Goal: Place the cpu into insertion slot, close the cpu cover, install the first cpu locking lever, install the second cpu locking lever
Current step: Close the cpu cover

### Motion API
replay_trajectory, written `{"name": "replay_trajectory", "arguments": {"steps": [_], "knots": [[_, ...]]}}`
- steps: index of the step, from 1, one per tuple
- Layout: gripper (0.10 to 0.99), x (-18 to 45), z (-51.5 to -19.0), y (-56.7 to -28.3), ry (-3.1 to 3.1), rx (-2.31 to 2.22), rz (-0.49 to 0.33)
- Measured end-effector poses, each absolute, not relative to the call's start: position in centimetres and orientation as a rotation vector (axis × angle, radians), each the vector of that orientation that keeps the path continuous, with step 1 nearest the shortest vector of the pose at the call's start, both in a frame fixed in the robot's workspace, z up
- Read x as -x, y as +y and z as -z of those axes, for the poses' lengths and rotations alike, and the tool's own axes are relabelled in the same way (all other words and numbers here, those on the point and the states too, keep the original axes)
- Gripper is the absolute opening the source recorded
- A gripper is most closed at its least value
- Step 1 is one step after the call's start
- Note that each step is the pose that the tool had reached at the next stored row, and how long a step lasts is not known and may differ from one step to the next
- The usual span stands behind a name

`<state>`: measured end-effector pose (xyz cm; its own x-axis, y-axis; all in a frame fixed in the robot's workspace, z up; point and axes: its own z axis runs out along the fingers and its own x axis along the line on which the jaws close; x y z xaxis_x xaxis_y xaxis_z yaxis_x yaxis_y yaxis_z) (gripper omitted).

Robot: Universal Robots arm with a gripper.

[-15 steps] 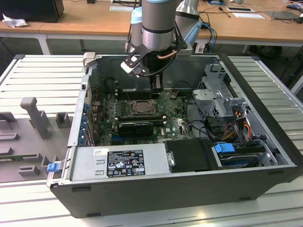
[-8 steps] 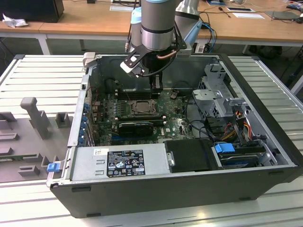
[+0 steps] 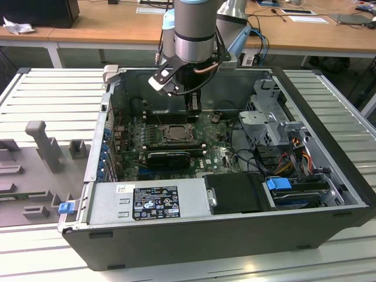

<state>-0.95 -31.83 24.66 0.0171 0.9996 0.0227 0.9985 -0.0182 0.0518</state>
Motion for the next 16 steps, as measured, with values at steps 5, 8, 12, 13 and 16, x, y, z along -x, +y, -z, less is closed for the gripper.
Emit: {"name": "replay_trajectory", "arguments": {"steps": [5, 8, 12, 13, 16], "knots": [[0.106, 1.06, -24.66, -31.82, 2.186, -2.225, -0.082], [0.106, 1.16, -24.66, -31.82, 2.186, -2.225, -0.082], [0.106, 1.28, -24.66, -31.82, 2.186, -2.225, -0.082], [0.106, 1.3, -24.66, -31.82, 2.186, -2.225, -0.082], [0.106, 1.39, -24.66, -31.82, 2.186, -2.225, -0.082]]}}
